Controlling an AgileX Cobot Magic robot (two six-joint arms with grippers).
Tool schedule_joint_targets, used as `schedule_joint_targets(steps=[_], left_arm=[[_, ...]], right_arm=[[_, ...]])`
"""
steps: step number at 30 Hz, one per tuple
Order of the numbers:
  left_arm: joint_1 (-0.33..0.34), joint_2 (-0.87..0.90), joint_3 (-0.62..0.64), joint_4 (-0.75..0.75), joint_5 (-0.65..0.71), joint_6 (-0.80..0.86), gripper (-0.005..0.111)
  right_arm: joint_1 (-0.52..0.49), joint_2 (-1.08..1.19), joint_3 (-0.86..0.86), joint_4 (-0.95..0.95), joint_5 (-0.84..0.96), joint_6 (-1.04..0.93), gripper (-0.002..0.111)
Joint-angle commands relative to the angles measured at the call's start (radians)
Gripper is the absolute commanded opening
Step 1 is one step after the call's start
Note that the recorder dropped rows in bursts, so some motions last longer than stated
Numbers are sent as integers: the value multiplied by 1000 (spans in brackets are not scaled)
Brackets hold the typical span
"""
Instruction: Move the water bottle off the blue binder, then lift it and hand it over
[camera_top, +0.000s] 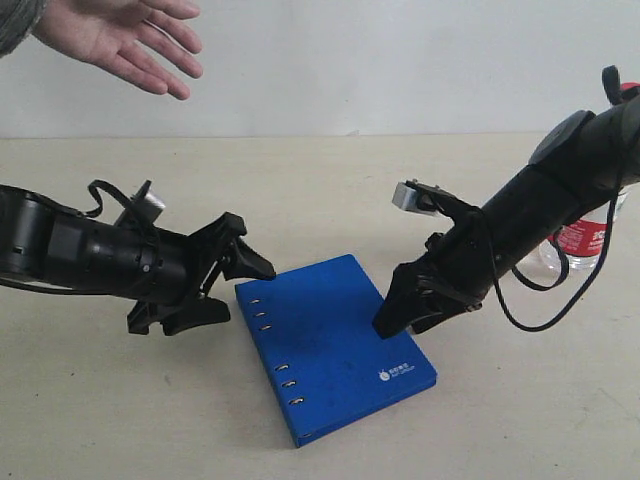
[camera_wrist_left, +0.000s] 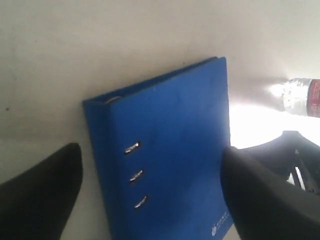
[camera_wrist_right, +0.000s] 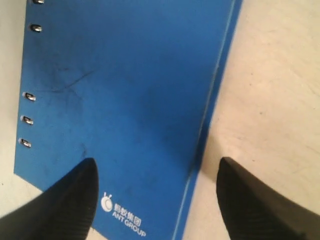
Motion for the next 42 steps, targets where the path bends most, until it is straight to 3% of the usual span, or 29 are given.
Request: schedule_joint_targets(steps=[1, 12, 18, 23, 30, 34, 36, 39, 42], left_arm=[[-55, 16, 7, 1, -18, -33, 72], [-86, 50, 7, 1, -86, -33, 72], [-100, 51, -29, 1, -40, 25, 72], [-130, 51, -86, 1, 88, 127, 72], [-133, 51, -114, 1, 408, 341, 72], [-133, 51, -114, 1, 649, 472, 72], [-133, 51, -114, 1, 661, 484, 72], [-135, 51, -103, 1, 633, 463, 72], [-135, 51, -95, 1, 537, 454, 72]], right_arm=[[1, -6, 0, -7, -23, -3, 63], [1, -6, 0, 20, 24, -3, 63], [1, -6, 0, 119, 127, -42, 63], [1, -6, 0, 145, 182, -55, 61], [1, -6, 0, 145, 180, -22, 36], [1, -6, 0, 145, 174, -12, 29], [1, -6, 0, 145, 174, -8, 26], [1, -6, 0, 139, 176, -8, 3], [1, -6, 0, 139, 219, -3, 0]])
